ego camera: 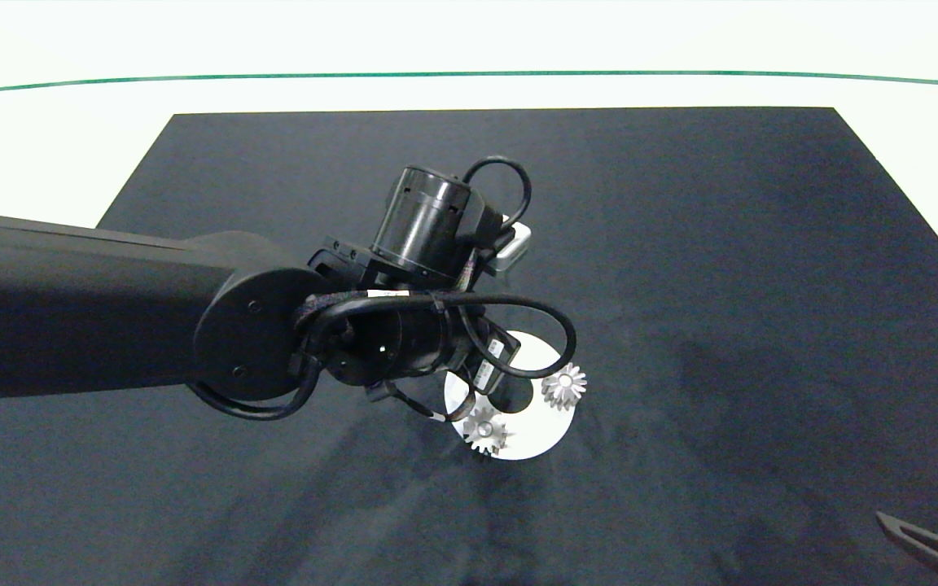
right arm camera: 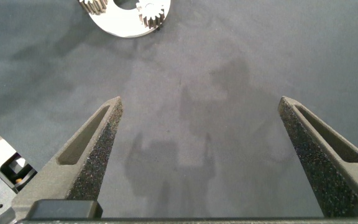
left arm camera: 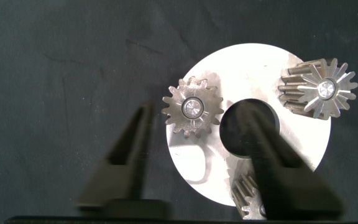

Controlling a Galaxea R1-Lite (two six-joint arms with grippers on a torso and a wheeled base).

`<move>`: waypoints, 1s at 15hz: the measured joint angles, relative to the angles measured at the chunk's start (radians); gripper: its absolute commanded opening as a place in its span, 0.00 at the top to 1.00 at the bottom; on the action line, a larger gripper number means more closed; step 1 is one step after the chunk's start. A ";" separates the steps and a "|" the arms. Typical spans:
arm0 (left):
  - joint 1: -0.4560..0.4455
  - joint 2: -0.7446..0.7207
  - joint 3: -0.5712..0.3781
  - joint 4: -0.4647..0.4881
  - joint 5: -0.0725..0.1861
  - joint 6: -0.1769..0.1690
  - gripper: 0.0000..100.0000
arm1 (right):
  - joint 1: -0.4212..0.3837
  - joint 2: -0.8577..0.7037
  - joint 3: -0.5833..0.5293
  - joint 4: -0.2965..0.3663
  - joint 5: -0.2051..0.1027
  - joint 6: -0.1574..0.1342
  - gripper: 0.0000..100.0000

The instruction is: Install three planetary gears onto the carrier pins

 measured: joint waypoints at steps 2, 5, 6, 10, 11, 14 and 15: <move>0.000 -0.002 0.001 0.000 0.007 0.000 0.00 | 0.000 0.000 0.000 0.000 0.000 0.000 0.00; 0.019 -0.048 0.014 0.001 0.030 0.000 0.00 | -0.002 -0.006 -0.002 -0.001 -0.003 0.000 0.00; 0.036 -0.081 0.031 0.002 0.033 0.000 0.00 | -0.006 -0.009 -0.005 -0.002 -0.005 0.000 0.00; 0.128 -0.315 0.208 -0.051 0.069 0.000 0.00 | -0.064 -0.039 -0.021 -0.003 -0.010 0.000 0.00; 0.159 -0.391 0.273 -0.092 0.084 0.003 0.00 | -0.111 -0.050 -0.027 -0.002 -0.018 0.000 0.00; 0.293 -0.649 0.494 -0.220 0.106 0.066 0.00 | -0.307 -0.089 -0.021 -0.003 -0.073 0.002 0.00; 0.346 -0.751 0.571 -0.249 0.111 0.096 0.00 | -0.378 -0.116 -0.012 -0.003 -0.088 0.003 0.00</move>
